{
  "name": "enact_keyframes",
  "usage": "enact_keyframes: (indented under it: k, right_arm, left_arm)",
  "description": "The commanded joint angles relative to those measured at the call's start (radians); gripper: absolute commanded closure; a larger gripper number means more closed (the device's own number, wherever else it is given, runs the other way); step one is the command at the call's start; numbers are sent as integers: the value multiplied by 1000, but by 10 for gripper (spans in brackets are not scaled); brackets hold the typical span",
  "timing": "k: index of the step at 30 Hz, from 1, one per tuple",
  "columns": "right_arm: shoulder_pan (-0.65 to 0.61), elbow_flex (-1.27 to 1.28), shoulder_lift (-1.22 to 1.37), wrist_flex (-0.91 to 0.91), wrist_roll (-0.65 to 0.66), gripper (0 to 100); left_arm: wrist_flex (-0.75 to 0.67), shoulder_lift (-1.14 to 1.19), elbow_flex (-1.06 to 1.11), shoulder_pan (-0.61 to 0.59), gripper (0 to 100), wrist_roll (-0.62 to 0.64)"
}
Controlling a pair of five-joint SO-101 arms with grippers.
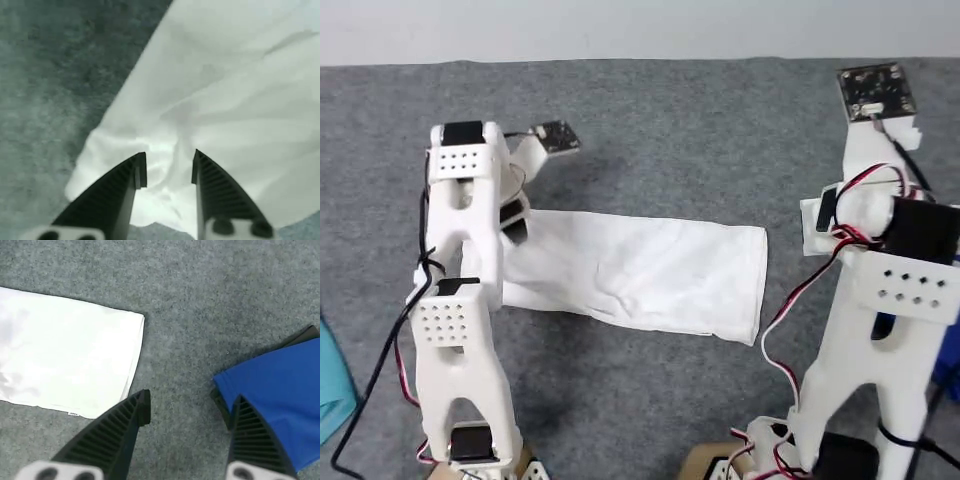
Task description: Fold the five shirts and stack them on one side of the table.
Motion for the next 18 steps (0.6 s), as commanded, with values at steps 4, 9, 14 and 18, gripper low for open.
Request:
enact_keyframes:
  k: [4,9,14,18]
  right_arm:
    - [4,11,-33,36,-11,732]
    - [4,64,-35,36,-11,732]
    - [7,64,-35,35,-11,732]
    - [7,64,-35,35,-11,732]
  left_arm:
    - [34,-94,-136,-21,840,11]
    - [34,-232,-28,-29,848,9]
    - [34,-417,288,-26,1000,-11]
    - [34,-574,555,-26,998,-49]
